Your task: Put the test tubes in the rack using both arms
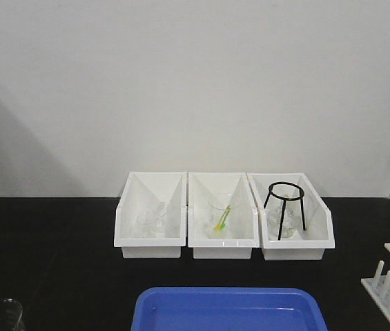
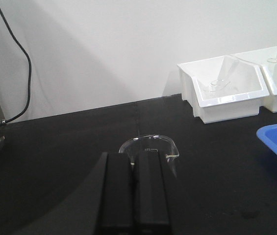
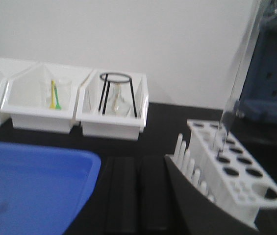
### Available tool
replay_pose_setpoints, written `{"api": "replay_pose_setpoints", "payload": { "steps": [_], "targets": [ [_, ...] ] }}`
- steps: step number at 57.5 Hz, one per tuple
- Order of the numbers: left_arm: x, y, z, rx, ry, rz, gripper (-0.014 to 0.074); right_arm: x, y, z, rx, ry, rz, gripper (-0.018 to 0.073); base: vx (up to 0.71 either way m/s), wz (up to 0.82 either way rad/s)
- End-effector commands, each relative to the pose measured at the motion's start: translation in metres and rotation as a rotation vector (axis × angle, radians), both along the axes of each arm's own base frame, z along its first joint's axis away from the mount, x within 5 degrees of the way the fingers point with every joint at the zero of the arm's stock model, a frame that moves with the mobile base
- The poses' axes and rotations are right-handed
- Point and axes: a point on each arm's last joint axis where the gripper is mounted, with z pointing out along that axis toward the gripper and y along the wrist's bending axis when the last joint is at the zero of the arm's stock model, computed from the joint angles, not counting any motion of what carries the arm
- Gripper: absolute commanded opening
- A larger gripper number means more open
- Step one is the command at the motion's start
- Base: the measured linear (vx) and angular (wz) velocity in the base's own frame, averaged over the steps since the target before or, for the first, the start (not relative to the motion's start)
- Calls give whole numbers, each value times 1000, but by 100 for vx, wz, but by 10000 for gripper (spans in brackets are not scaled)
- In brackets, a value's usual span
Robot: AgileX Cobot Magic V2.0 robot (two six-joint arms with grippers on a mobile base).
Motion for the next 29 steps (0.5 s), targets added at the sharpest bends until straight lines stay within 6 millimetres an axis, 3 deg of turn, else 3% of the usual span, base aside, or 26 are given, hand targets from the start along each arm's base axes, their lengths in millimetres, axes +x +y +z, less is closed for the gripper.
{"api": "replay_pose_setpoints", "payload": {
  "steps": [1, 9, 29],
  "targets": [
    [2, 0, -3, -13, -37, 3, -20, -9, 0, -9, 20, -51, 0, -8, 0, 0],
    [2, 0, -3, -13, -37, 3, -20, -19, 0, -27, 45, -81, -1, -8, 0, 0],
    [2, 0, -3, -13, -37, 3, -20, -24, 0, -24, 45, -128, -1, -8, 0, 0]
  ]
}}
